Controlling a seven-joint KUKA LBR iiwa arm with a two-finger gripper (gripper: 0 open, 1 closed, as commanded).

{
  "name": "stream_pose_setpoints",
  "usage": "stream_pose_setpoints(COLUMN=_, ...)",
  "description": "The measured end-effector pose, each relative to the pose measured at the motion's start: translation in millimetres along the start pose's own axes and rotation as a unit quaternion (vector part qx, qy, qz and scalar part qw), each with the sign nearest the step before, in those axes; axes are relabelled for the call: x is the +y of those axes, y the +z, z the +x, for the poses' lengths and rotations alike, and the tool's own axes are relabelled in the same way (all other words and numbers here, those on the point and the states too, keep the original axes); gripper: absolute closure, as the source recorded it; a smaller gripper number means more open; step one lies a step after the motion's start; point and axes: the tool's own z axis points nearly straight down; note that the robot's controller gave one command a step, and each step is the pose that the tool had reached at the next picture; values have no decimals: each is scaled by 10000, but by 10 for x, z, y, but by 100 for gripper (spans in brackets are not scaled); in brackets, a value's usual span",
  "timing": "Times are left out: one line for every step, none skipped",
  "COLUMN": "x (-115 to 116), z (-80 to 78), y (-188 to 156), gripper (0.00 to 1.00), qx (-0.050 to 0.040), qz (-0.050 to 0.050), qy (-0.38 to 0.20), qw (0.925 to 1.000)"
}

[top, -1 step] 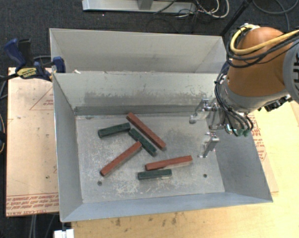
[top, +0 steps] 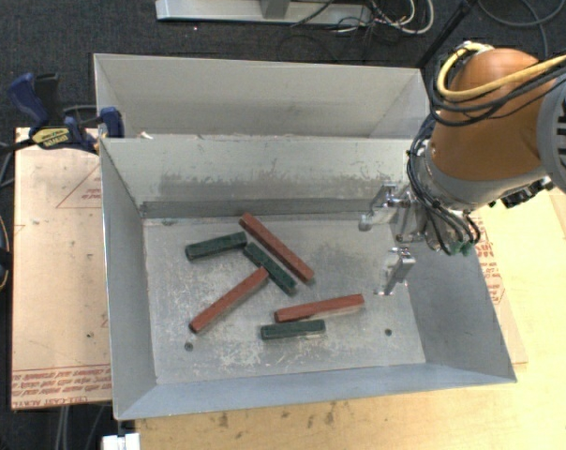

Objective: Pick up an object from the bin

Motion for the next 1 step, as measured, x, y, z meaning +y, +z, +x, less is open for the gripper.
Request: stream_pose_setpoints(x=122, z=55, y=638, gripper=0, qx=-23, qz=2, qy=-326, qw=9995)
